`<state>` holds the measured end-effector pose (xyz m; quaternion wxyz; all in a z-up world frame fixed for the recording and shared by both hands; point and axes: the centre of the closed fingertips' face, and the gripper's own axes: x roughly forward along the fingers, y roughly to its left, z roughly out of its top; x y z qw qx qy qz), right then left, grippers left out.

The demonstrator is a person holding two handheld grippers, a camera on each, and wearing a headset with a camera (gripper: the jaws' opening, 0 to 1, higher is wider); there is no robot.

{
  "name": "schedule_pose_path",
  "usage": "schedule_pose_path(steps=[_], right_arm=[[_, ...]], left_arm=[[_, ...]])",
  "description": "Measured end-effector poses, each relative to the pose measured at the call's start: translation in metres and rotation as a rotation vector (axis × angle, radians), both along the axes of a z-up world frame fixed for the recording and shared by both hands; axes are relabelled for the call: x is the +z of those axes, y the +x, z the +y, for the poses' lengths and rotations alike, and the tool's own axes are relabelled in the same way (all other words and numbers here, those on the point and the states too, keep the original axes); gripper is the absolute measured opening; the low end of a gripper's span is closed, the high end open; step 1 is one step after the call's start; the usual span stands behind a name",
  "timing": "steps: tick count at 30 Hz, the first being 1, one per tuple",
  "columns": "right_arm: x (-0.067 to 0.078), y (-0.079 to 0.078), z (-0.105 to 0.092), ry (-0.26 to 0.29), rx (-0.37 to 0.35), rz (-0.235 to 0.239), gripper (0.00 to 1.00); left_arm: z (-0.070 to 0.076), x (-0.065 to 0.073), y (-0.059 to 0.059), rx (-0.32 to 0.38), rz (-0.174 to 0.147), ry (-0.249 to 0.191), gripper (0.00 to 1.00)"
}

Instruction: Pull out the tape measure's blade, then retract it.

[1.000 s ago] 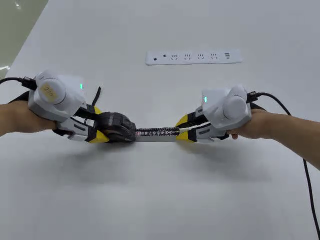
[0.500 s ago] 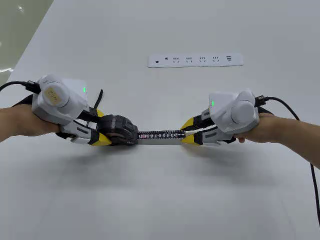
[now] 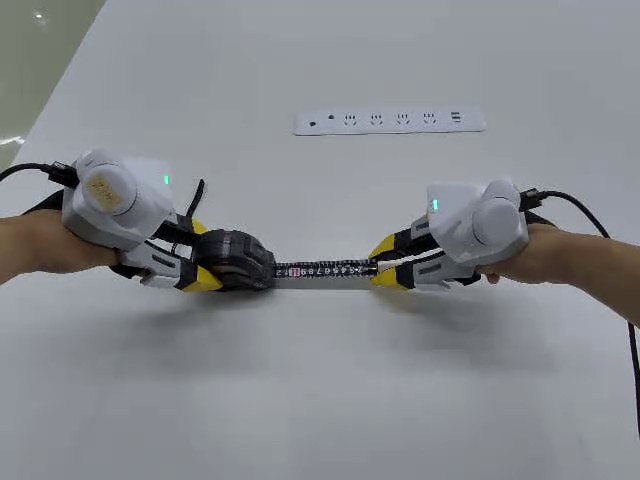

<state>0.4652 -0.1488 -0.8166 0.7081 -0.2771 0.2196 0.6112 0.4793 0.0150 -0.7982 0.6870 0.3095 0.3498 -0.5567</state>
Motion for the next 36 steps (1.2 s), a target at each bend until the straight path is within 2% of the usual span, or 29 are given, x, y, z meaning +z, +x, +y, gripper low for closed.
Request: schedule_pose_path(steps=[11,36], right_arm=[[-0.002,0.002,-0.015,-0.008,-0.010,-0.002,0.12],[-0.005,-0.006,-0.049,-0.043,-0.043,0.003,0.12]], left_arm=[[-0.001,0.000,0.000,0.002,0.002,-0.001,0.29],[-0.002,-0.001,0.000,0.002,0.002,0.001,0.29]])
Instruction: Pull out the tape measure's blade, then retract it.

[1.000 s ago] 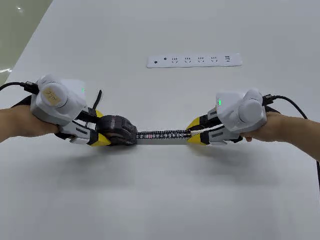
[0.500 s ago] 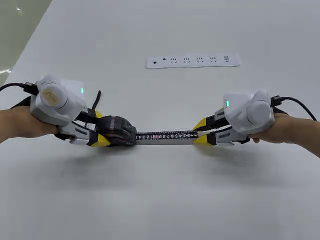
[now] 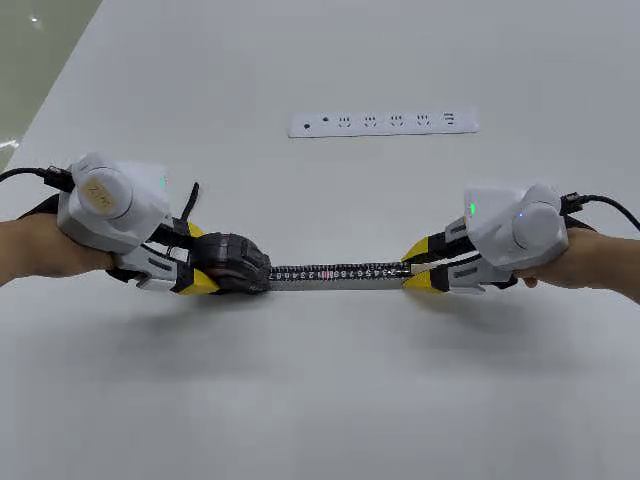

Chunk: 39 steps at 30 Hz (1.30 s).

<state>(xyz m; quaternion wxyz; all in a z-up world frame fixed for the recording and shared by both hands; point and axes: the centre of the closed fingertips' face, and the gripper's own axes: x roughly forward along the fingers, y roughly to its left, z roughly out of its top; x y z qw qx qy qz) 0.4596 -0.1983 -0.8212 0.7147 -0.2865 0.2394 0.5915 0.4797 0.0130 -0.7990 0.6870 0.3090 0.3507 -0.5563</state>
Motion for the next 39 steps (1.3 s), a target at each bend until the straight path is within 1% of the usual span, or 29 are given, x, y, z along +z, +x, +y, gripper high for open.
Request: schedule_pose_path(steps=[4,8,19,23,29,39], right_arm=[[0.000,0.000,-0.001,-0.001,-0.001,0.000,0.12],[-0.001,-0.001,-0.013,-0.014,-0.011,0.002,0.12],[-0.002,-0.001,-0.028,-0.029,-0.026,0.004,0.12],[-0.002,-0.002,-0.029,-0.029,-0.027,0.004,0.12],[-0.001,-0.003,-0.041,-0.041,-0.041,0.004,0.12],[-0.001,-0.003,-0.048,-0.051,-0.048,0.003,0.12]], left_arm=[[0.000,0.000,0.000,0.000,0.000,0.000,0.29],[0.000,0.000,0.000,-0.001,-0.001,0.002,0.29],[0.000,0.000,0.000,-0.001,0.000,0.002,0.29],[0.000,0.000,0.000,-0.001,0.000,0.002,0.29],[0.000,0.000,0.000,0.000,0.000,0.002,0.29],[0.000,0.000,0.000,0.000,-0.001,0.004,0.29]])
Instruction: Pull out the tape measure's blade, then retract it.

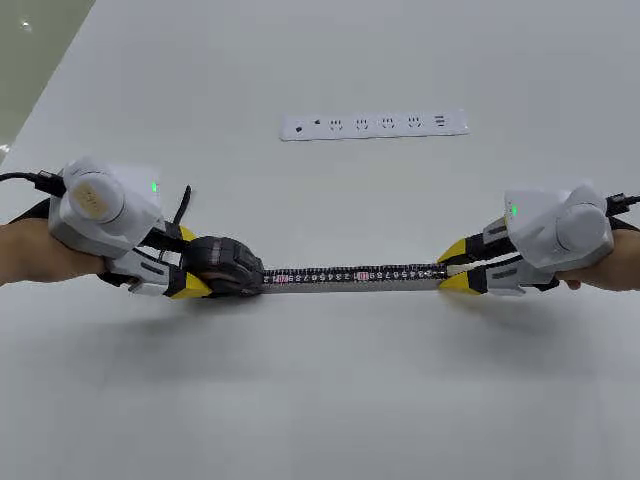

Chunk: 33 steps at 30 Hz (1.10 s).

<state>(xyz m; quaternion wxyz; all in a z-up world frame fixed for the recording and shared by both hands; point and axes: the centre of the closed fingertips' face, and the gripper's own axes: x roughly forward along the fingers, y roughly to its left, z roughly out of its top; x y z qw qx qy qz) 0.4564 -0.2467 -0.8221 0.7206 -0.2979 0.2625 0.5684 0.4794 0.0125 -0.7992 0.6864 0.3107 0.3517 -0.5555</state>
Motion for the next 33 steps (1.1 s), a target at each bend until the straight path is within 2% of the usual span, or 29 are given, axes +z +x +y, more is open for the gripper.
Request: schedule_pose_path(steps=[8,11,23,33], right_arm=[[-0.0003,0.0000,-0.0046,-0.018,-0.003,-0.002,0.12],[-0.0010,-0.0016,-0.0042,-0.023,-0.002,0.010,0.13],[-0.0012,0.0018,-0.0041,-0.071,0.018,0.001,0.14],[-0.0011,0.0031,-0.0067,-0.075,-0.009,0.014,0.16]], left_arm=[[-0.0005,-0.0002,0.0000,-0.011,0.002,0.015,0.29],[-0.0005,-0.0005,0.0000,-0.019,0.006,0.024,0.29],[-0.0029,0.0008,-0.0006,-0.011,0.012,0.025,0.30],[-0.0028,0.0007,-0.0005,-0.013,0.009,0.029,0.30]])
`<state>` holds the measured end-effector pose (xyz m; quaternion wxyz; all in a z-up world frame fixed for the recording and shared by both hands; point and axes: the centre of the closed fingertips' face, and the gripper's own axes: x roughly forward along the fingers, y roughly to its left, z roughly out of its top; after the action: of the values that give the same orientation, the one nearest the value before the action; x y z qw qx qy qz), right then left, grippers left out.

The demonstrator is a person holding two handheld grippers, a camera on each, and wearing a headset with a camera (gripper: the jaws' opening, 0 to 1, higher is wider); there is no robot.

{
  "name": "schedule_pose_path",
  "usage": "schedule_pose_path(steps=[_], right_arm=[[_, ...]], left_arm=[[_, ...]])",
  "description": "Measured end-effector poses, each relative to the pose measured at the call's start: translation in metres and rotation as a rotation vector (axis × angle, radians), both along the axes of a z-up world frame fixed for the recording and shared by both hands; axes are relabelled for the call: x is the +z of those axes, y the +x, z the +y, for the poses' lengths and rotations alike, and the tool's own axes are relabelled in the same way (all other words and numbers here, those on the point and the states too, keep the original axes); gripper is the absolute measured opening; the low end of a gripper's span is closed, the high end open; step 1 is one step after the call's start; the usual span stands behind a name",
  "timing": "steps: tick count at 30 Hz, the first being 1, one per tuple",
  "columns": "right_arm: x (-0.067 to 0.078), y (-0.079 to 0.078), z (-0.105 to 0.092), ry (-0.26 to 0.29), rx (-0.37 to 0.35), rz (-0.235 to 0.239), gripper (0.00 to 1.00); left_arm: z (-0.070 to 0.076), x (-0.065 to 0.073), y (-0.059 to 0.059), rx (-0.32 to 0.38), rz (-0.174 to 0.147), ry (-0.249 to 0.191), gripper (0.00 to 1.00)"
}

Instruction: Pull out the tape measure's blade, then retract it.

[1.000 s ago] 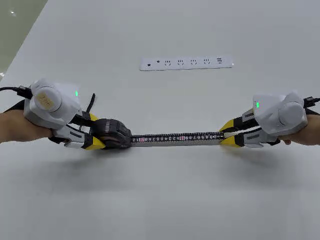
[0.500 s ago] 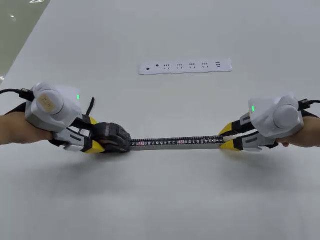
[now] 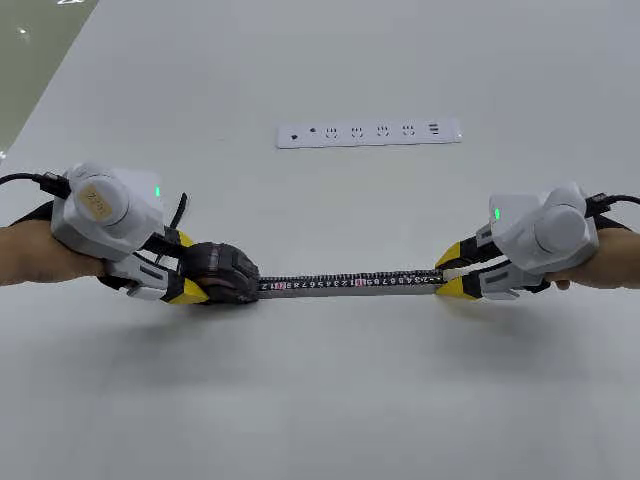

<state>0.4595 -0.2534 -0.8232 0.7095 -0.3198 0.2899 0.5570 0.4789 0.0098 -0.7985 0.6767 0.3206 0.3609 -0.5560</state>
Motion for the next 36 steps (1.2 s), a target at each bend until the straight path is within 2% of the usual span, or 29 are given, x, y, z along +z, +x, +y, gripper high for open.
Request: schedule_pose_path(steps=[9,14,19,22,27,36], right_arm=[[0.006,0.001,-0.003,0.003,-0.019,-0.002,0.19],[0.011,-0.001,-0.007,0.006,-0.028,-0.011,0.22],[0.015,-0.004,-0.011,0.004,-0.041,-0.022,0.28],[0.016,-0.004,-0.013,0.008,-0.069,-0.016,0.37],[0.022,-0.008,-0.012,0.030,-0.091,-0.032,0.41],[0.028,-0.016,-0.014,0.070,-0.160,-0.049,0.51]], left_arm=[[0.002,-0.001,0.001,0.017,-0.005,0.012,0.30],[0.004,0.002,0.002,0.032,-0.017,0.006,0.31],[0.009,0.010,0.002,0.060,-0.031,-0.014,0.33],[0.012,0.014,0.001,0.076,-0.040,-0.024,0.37],[0.014,0.016,-0.005,0.122,-0.041,-0.057,0.47],[0.018,0.020,-0.017,0.187,-0.057,-0.110,0.57]])
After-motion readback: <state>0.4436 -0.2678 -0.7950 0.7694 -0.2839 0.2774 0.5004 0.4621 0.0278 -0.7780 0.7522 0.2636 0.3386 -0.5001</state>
